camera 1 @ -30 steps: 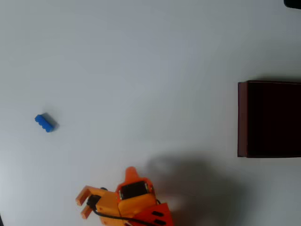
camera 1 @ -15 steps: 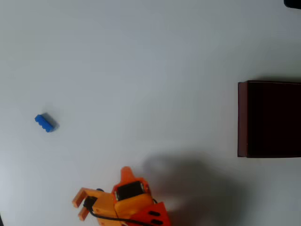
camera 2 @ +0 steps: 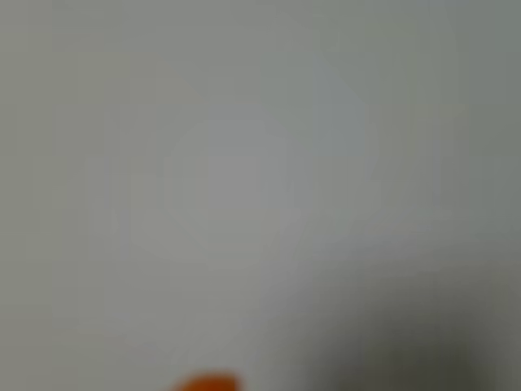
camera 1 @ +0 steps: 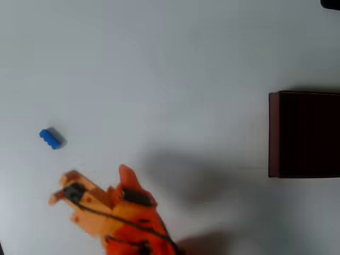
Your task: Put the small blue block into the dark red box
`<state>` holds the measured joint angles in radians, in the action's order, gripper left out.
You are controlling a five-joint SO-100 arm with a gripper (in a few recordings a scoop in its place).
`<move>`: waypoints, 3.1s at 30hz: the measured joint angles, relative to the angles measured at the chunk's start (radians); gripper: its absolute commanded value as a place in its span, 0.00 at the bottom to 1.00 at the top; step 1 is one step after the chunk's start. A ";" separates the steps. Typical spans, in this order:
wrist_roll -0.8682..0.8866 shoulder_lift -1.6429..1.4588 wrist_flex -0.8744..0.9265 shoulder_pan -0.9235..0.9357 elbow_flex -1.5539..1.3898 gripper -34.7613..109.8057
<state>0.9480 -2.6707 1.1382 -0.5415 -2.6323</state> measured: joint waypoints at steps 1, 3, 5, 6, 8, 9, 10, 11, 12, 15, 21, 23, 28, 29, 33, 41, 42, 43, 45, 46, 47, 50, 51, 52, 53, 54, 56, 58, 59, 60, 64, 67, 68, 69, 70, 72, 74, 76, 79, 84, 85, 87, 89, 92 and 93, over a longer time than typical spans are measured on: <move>0.066 0.089 0.002 -0.023 0.049 0.39; 0.193 0.213 -0.008 -0.089 0.132 0.39; 0.307 0.321 -0.021 -0.141 0.193 0.40; 0.359 0.371 -0.023 -0.160 0.225 0.40; 0.454 0.492 -0.005 -0.192 0.324 0.40; 0.494 0.554 0.018 -0.209 0.380 0.40; 0.517 0.617 0.031 -0.227 0.440 0.40; 0.535 0.680 0.041 -0.241 0.505 0.39; 0.548 0.733 0.049 -0.253 0.561 0.40; 0.575 0.871 0.048 -0.275 0.684 0.40; 0.583 1.097 0.041 -0.291 0.900 0.40; 0.569 1.160 0.041 -0.287 0.953 0.40; 0.543 1.246 0.028 -0.252 1.006 0.40; 0.534 1.261 0.023 -0.242 1.011 0.40; 0.523 1.301 0.021 -0.227 1.029 0.40; 0.529 1.330 -0.023 -0.210 1.031 0.40; 0.538 1.333 -0.026 -0.210 1.031 0.40; 0.545 1.336 -0.035 -0.215 1.031 0.40; 0.558 1.347 -0.051 -0.218 1.031 0.40; 0.560 1.350 -0.058 -0.219 1.032 0.40; 0.565 1.353 -0.067 -0.221 1.031 0.39; 0.580 1.367 -0.104 -0.218 1.031 0.38; 0.583 1.370 -0.118 -0.218 1.020 0.37; 0.591 1.370 -0.133 -0.218 1.005 0.34; 0.595 1.370 -0.152 -0.218 0.988 0.31; 0.597 1.368 -0.173 -0.218 0.966 0.28; 0.597 1.368 -0.216 -0.218 0.933 0.24; 0.600 1.359 -0.261 -0.216 0.896 0.24; 0.598 1.345 -0.284 -0.216 0.871 0.24; 0.597 1.333 -0.301 -0.216 0.853 0.24; 0.572 1.284 -0.282 -0.216 0.810 0.24; 0.505 1.213 -0.193 -0.193 0.810 0.24; 0.472 1.183 -0.153 -0.176 0.810 0.24; 0.442 1.146 -0.109 -0.158 0.808 0.24; 0.407 1.106 -0.066 -0.132 0.807 0.24; 0.327 1.002 0.005 -0.080 0.795 0.24; 0.225 0.887 0.051 -0.025 0.756 0.24; 0.107 0.742 0.058 0.049 0.683 0.24; -0.046 0.462 0.058 0.206 0.517 0.24; -0.233 -0.204 0.038 0.543 0.123 0.24; -0.268 -0.354 0.049 0.634 0.058 0.24; -0.359 -0.555 0.038 0.781 -0.009 0.24; -0.436 -0.606 -0.043 0.881 -0.058 0.24; -0.502 -0.474 -0.129 0.996 -0.078 0.24; -0.523 -0.374 -0.137 1.025 -0.046 0.24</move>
<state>0.4249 -3.0450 1.0017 0.4832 -2.6783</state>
